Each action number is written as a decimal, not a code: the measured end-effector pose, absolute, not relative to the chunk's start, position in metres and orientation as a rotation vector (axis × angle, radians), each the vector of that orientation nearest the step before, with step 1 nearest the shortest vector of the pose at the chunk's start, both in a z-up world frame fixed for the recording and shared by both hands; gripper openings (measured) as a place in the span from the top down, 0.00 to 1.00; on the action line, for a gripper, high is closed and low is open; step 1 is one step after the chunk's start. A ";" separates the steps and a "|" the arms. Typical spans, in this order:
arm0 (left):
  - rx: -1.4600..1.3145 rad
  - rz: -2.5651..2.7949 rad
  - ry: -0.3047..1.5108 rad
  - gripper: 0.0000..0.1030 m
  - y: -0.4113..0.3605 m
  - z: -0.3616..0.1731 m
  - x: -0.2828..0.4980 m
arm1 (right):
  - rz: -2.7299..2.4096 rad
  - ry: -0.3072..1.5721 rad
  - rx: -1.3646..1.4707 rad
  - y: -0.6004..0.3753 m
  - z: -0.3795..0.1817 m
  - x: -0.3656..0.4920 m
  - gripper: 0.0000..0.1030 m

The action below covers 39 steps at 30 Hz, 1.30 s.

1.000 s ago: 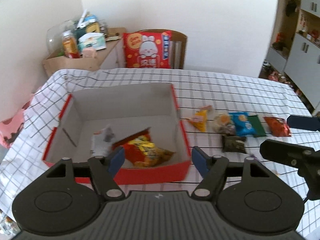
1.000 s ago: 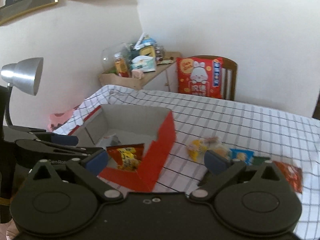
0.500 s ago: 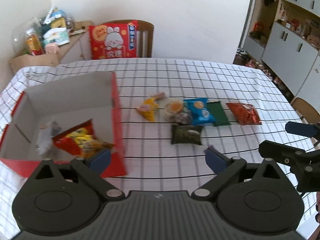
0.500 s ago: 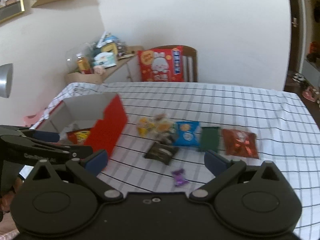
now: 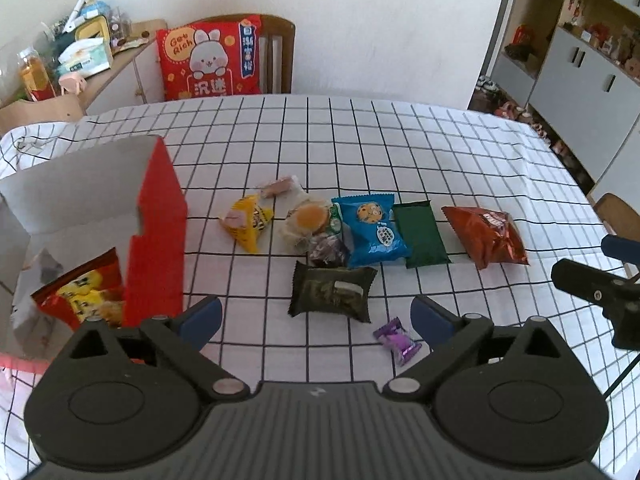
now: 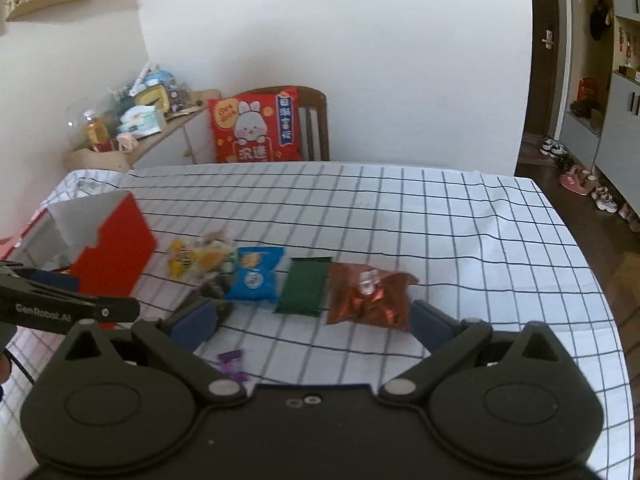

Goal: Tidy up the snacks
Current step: 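Grasp the dark wrapped bar with left tool while right tool grasps brown Oreo bag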

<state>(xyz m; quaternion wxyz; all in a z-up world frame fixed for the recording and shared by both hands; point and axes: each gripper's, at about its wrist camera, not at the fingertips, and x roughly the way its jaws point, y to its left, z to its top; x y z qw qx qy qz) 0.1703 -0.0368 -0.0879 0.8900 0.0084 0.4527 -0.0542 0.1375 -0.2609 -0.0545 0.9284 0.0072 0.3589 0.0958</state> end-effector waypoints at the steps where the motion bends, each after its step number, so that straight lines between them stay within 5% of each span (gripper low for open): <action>1: 0.018 -0.112 0.949 0.02 -0.039 -0.091 0.175 | 0.188 0.744 0.015 -0.264 -0.058 0.144 0.00; 27: 0.068 -0.053 1.204 0.03 -0.065 -0.173 0.255 | 0.116 0.979 0.095 -0.282 -0.136 0.257 0.04; 39: 0.015 -0.069 1.231 0.41 -0.065 -0.179 0.263 | 0.103 1.003 0.104 -0.281 -0.142 0.260 0.28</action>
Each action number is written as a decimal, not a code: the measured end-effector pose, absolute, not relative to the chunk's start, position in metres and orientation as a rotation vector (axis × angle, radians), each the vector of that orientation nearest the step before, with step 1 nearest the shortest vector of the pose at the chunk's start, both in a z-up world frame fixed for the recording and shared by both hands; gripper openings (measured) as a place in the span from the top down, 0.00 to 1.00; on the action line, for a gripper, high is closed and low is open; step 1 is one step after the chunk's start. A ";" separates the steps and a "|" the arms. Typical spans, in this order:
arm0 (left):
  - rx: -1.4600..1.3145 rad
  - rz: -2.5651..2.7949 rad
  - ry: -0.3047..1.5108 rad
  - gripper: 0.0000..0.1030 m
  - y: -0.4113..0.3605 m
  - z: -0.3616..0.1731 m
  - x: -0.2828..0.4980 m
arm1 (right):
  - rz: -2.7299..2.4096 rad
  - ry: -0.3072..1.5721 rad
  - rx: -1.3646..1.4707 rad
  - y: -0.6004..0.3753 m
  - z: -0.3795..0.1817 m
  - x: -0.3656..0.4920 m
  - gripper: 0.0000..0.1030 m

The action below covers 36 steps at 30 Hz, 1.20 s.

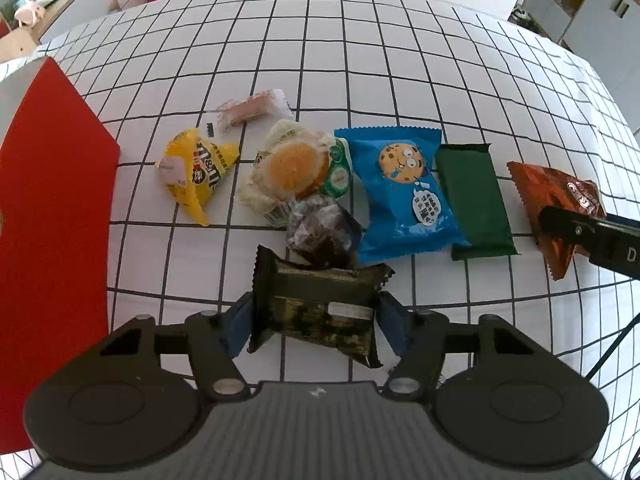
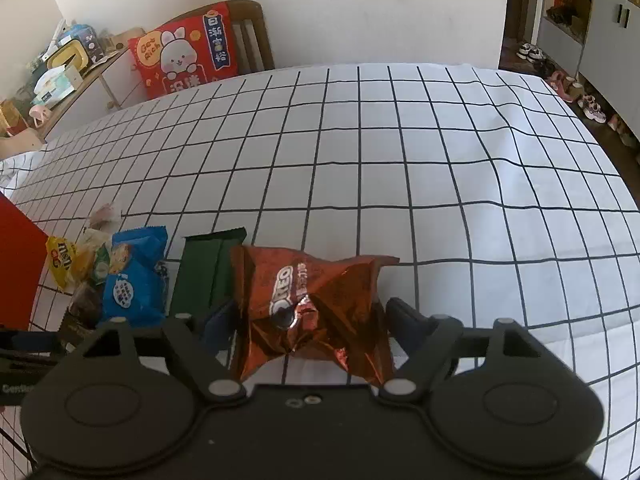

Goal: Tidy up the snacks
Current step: 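Grasp the dark wrapped bar with left tool while right tool grasps brown Oreo bag, then carry the dark bar and Oreo bag over the red box with both tools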

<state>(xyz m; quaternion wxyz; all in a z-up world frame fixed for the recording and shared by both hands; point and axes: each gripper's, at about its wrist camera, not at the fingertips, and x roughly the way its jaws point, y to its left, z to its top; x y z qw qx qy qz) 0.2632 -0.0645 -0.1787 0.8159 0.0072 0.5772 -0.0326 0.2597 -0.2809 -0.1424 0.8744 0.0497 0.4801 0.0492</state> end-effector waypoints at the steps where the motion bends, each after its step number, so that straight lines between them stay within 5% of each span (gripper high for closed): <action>1: 0.015 -0.070 1.229 0.43 -0.065 -0.179 0.263 | 0.103 1.000 0.103 -0.281 -0.142 0.259 0.29; 7: -0.016 -0.074 1.222 0.48 -0.062 -0.177 0.261 | 0.094 0.993 0.098 -0.281 -0.138 0.254 0.43; 36: -0.153 -0.025 1.131 0.49 0.012 -0.091 0.182 | 0.206 0.916 0.143 -0.232 -0.056 0.163 0.43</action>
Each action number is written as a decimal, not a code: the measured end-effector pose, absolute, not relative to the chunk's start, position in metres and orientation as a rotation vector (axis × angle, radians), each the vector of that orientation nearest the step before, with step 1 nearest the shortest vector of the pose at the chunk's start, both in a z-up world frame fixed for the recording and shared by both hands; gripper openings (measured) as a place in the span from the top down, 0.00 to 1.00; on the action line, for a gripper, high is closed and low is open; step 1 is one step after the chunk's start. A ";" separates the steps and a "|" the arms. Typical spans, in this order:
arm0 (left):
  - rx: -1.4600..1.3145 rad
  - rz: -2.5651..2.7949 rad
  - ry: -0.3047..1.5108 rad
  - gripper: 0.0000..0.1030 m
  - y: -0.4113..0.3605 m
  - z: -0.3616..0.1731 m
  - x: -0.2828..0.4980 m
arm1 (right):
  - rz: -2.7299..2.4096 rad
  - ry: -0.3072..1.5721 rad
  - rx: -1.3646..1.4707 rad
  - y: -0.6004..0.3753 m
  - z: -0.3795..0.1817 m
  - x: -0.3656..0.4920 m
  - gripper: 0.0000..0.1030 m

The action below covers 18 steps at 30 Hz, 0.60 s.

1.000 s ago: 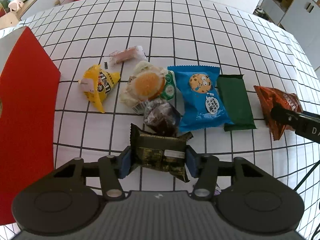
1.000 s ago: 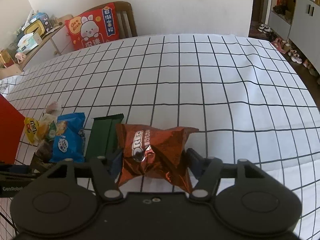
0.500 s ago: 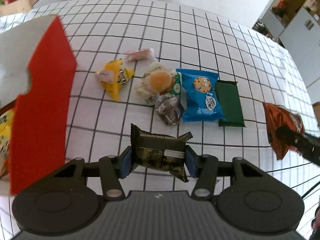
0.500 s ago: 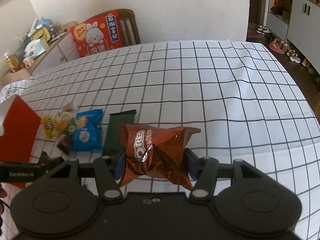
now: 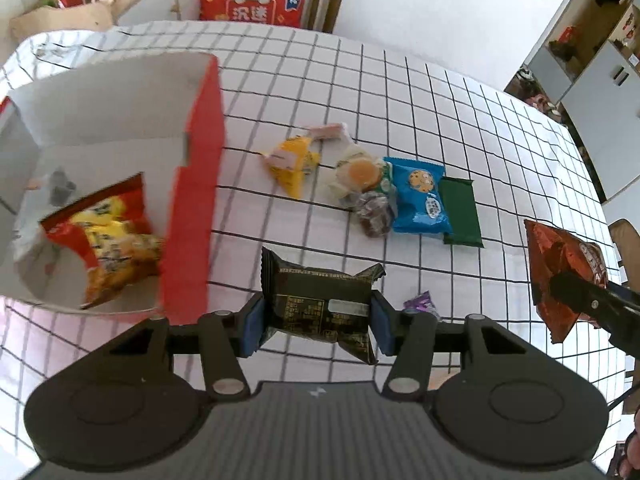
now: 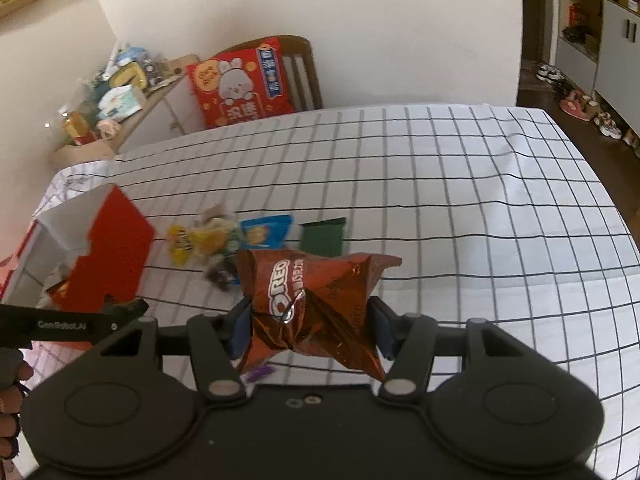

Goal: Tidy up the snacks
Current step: 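Carry the dark bar and Oreo bag over the red box with both tools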

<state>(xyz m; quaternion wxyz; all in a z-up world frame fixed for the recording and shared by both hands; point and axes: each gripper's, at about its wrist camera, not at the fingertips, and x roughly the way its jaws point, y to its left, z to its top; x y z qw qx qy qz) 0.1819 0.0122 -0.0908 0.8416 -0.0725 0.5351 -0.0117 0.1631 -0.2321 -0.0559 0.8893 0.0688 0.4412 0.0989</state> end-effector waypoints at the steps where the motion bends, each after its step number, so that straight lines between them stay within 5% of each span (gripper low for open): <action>1: -0.155 -0.019 1.127 0.49 0.015 -0.088 0.179 | 0.215 0.913 0.143 -0.228 -0.053 0.161 0.43; 18: -0.137 0.034 1.004 0.48 0.078 -0.037 0.135 | 0.384 0.852 0.090 -0.137 -0.015 0.142 0.43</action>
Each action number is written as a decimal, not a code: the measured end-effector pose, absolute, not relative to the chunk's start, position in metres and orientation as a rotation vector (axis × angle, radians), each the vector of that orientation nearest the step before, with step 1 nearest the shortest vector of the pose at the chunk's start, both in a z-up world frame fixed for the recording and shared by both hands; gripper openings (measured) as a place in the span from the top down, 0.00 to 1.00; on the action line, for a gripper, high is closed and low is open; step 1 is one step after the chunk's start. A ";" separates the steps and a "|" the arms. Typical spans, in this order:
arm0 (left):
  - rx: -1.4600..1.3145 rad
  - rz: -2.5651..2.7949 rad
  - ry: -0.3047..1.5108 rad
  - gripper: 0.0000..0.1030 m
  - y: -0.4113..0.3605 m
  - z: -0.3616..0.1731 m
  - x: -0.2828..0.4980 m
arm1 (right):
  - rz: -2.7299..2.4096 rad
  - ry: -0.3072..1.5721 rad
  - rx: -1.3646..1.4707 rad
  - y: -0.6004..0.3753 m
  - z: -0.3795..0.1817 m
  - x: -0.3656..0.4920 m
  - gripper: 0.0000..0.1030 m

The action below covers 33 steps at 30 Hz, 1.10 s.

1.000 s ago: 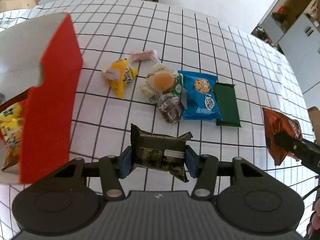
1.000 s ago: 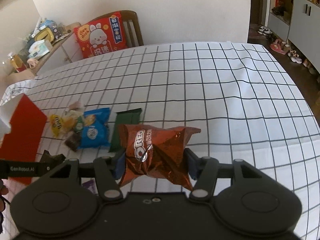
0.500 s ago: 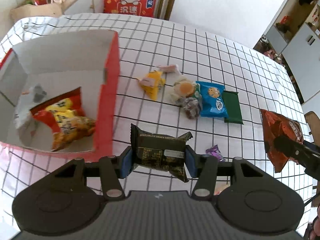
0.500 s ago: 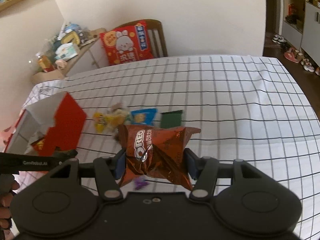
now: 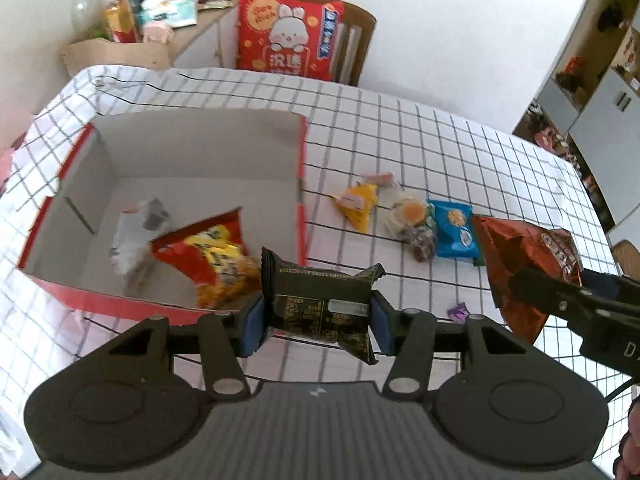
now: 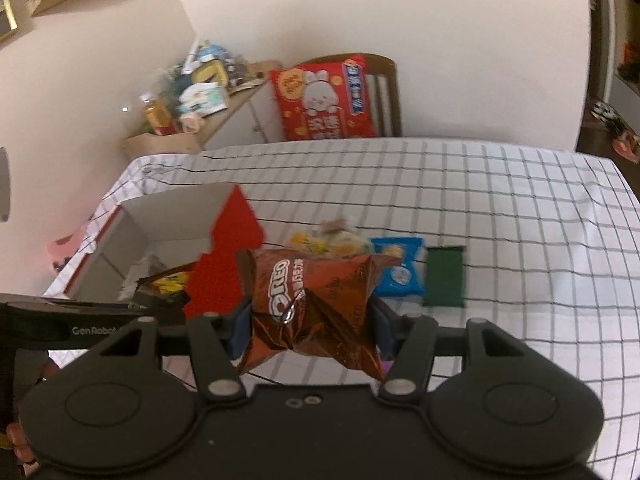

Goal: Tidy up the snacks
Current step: 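Carry the dark bar and Oreo bag over the red box with both tools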

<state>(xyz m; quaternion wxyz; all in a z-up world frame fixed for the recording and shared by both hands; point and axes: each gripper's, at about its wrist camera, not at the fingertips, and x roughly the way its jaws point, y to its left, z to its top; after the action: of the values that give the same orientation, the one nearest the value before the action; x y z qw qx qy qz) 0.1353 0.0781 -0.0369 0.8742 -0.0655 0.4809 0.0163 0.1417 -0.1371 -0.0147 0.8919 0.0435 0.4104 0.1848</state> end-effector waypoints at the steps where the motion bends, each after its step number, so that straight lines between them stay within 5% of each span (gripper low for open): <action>1: -0.141 0.042 0.999 0.48 0.084 -0.035 0.134 | 0.392 0.849 0.086 -0.132 -0.013 0.142 0.43; 16: -0.169 0.170 0.927 0.48 0.171 -0.014 0.131 | 0.509 0.809 0.001 -0.036 0.001 0.151 0.43; 33: -0.178 0.319 0.961 0.48 0.255 -0.049 0.168 | 0.556 0.847 -0.152 0.060 -0.039 0.202 0.43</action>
<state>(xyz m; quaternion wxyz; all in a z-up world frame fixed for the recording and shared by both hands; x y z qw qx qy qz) 0.1681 0.2552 -0.0491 0.8707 -0.0850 0.4598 0.1524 0.2015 0.0597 -0.0389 0.8718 -0.0729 0.4051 0.2658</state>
